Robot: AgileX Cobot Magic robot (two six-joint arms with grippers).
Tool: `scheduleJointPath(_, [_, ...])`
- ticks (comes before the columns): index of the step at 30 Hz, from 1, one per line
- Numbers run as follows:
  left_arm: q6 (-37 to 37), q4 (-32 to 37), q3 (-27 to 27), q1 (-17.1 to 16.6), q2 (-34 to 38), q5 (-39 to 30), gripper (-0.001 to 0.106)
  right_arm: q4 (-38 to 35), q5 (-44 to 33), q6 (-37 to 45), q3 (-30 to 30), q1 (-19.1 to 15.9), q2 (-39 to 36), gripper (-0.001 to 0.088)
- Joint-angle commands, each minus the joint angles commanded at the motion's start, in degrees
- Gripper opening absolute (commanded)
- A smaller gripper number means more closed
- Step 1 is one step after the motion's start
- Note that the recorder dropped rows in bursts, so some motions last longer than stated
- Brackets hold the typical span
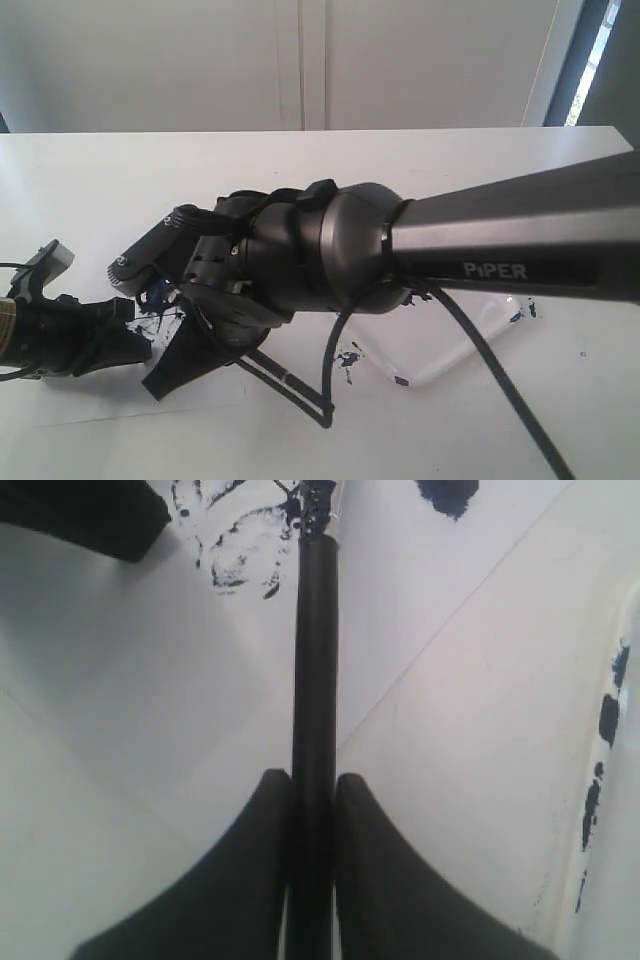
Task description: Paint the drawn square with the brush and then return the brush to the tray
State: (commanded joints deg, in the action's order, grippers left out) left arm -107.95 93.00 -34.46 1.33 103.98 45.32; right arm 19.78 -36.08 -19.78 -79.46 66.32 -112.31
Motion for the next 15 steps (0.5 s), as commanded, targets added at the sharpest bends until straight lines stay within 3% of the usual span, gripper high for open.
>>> scheduleJointPath(4, [0.1,0.1,0.0,0.0,0.0,0.1,0.000,-3.9,-1.7,4.2,-1.6,0.0,-1.1,0.0000])
scheduleJointPath(8, [4.7,-0.4,0.2,0.0,-2.0,1.3,0.000,-3.5,-1.7,4.2,-1.9,0.0,-1.4,0.0000])
scheduleJointPath(15, [1.7,-2.0,0.7,0.0,-11.1,-6.7,0.000,1.0,-5.8,1.5,-1.9,-0.1,-1.4,0.0000])
